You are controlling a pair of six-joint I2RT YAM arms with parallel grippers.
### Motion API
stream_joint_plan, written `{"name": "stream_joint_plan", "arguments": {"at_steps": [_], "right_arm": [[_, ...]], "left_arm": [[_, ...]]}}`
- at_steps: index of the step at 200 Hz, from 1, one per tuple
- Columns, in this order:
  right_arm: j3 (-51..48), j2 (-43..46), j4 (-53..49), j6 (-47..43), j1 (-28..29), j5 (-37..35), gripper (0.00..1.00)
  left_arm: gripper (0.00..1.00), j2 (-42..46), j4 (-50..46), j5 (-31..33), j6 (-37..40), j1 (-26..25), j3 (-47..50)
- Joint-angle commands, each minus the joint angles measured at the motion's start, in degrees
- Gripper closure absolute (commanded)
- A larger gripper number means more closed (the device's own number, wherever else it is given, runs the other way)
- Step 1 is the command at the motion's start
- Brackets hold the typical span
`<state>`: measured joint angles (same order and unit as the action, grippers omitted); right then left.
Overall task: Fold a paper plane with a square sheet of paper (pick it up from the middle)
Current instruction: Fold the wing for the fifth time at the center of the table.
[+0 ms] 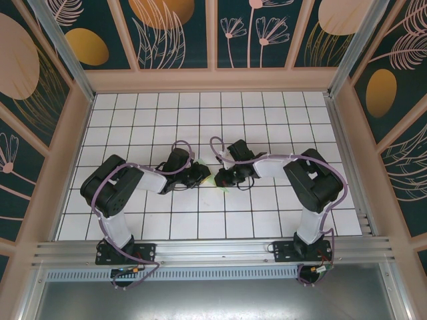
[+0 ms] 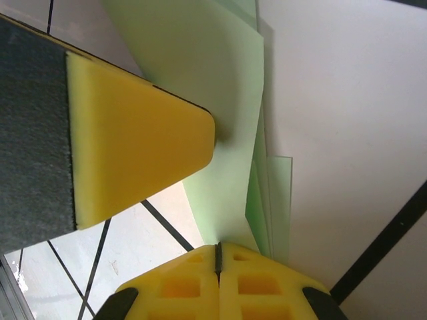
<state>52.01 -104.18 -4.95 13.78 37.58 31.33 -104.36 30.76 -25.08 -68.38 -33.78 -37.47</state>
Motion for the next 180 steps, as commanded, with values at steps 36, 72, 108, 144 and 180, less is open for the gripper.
{"name": "stream_joint_plan", "arguments": {"at_steps": [36,72,108,144,180], "right_arm": [[-6.1,4.0,-7.3,-0.7,0.1,-1.1,1.0],[-8.8,5.6,-8.2,0.7,-0.2,-2.4,1.0],[-11.7,7.4,-8.6,2.8,-0.5,-3.3,1.0],[-14.8,10.7,-8.9,5.1,-1.4,-5.5,1.0],[-14.1,18.8,0.3,8.3,-1.2,-3.6,1.0]], "left_arm": [[0.82,-5.4,-12.2,9.2,1.7,0.0,1.8],[0.82,-5.6,-12.8,9.6,1.7,0.0,1.6],[0.83,-5.6,-12.9,9.7,1.8,0.0,1.6],[0.82,-5.3,-12.6,9.4,2.3,0.0,1.4],[0.82,-3.8,-9.3,7.1,3.1,0.0,1.2]]}}
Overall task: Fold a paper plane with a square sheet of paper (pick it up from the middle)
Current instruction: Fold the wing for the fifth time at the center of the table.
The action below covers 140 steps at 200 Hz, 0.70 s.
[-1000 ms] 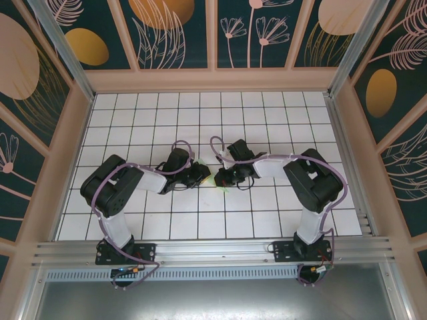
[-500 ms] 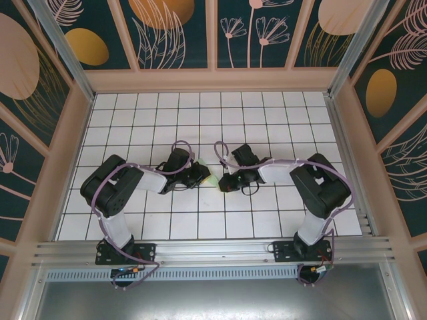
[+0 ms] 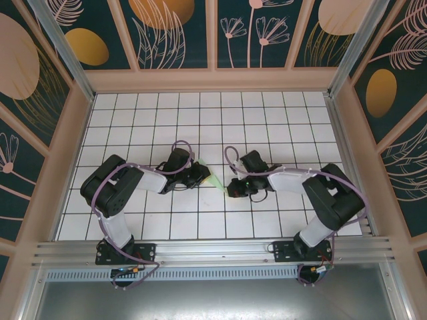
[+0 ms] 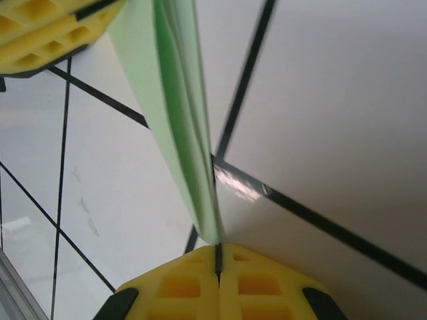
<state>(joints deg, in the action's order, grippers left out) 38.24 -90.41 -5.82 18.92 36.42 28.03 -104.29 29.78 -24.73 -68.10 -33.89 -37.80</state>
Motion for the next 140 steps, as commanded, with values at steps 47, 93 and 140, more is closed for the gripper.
{"name": "stream_joint_plan", "arguments": {"at_steps": [47,93,140], "right_arm": [[3.9,2.0,8.5,4.3,2.0,-0.1,1.0],[9.6,-7.8,8.5,2.3,3.3,0.1,1.0],[11.7,-12.2,5.4,0.6,3.3,-4.9,1.0]], "left_arm": [[0.81,-1.9,-8.9,7.0,4.5,0.1,0.4],[0.81,-1.7,-8.1,5.9,4.9,0.1,0.0],[0.78,-0.8,-7.2,4.6,7.2,0.1,-1.7]]}}
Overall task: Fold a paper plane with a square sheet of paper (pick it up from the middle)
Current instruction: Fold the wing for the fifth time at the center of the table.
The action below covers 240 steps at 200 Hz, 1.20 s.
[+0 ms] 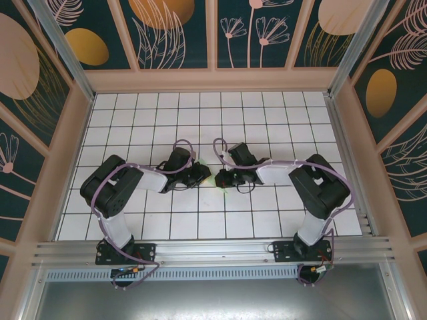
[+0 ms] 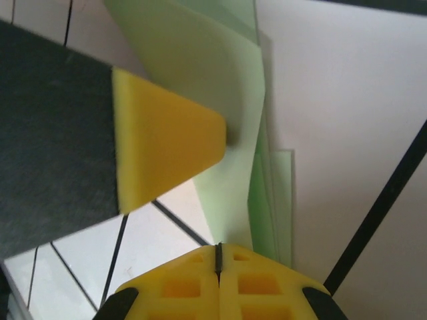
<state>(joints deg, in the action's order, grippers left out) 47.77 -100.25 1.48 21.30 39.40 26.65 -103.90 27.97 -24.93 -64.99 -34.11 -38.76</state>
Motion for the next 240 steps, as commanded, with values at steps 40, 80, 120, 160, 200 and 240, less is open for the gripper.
{"name": "stream_joint_plan", "arguments": {"at_steps": [40,80,120,160,200,240], "right_arm": [[2.4,-5.6,-5.4,-1.9,0.3,-6.5,1.0],[2.6,-6.6,-6.1,-1.2,0.3,-6.5,1.0],[2.5,-7.2,-6.8,-1.5,0.3,-6.6,1.0],[2.3,-7.7,-8.4,-2.1,0.3,-8.0,1.0],[1.8,-8.0,-10.1,-3.3,0.2,-9.0,1.0],[1.2,-8.1,-10.3,-3.4,0.1,-9.0,1.0]], "left_arm": [[0.68,3.4,-0.9,3.8,9.5,0.3,-0.4],[0.72,3.5,5.0,1.5,8.4,-0.5,3.5],[0.76,1.5,3.6,0.7,9.5,-1.1,1.7],[0.76,0.9,-7.8,8.2,11.5,-0.9,-1.7],[0.75,-0.5,-13.2,9.7,14.1,2.6,-2.8],[0.75,1.0,-13.0,9.6,16.2,10.0,0.6]]}}
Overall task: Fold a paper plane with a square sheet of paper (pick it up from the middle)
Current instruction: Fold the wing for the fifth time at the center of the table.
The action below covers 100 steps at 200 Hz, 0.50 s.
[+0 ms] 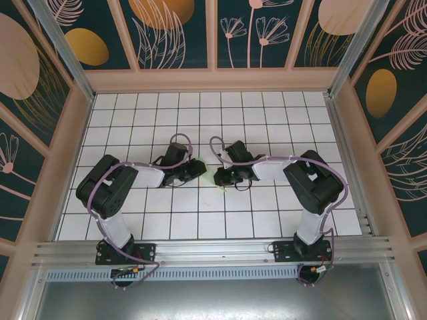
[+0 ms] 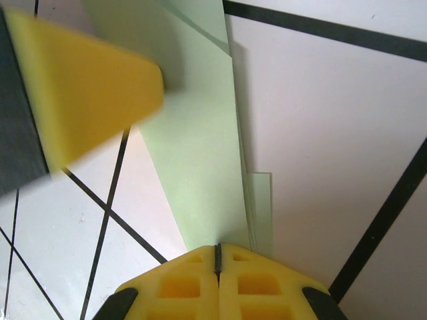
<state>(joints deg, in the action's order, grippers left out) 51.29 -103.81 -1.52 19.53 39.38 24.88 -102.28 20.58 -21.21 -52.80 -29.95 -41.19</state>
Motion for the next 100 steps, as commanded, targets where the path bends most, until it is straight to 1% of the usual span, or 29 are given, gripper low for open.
{"name": "stream_joint_plan", "arguments": {"at_steps": [1,40,60,68,85,100], "right_arm": [[-2.3,-4.6,-7.3,-1.6,0.1,-7.2,1.0],[-2.5,-4.5,-7.2,-1.4,-0.1,-6.9,1.0],[-2.3,-4.3,-6.9,-1.1,0.0,-6.5,1.0],[-2.2,-4.3,-6.8,-1.2,0.0,-6.3,1.0],[-2.1,-4.1,-6.0,-1.0,0.1,-5.7,1.0],[-1.9,-4.0,-4.9,-0.7,0.1,-5.1,1.0]], "left_arm": [[0.75,-0.6,-5.6,5.9,4.0,6.0,3.0],[0.76,0.8,-6.0,6.3,5.7,12.4,3.8],[0.77,3.7,-8.0,8.1,7.3,12.9,2.8],[0.77,6.8,-8.6,8.4,7.7,12.8,2.5],[0.78,11.9,-8.1,7.9,7.9,12.8,3.4],[0.79,16.0,-6.1,5.9,7.5,12.5,4.8]]}}
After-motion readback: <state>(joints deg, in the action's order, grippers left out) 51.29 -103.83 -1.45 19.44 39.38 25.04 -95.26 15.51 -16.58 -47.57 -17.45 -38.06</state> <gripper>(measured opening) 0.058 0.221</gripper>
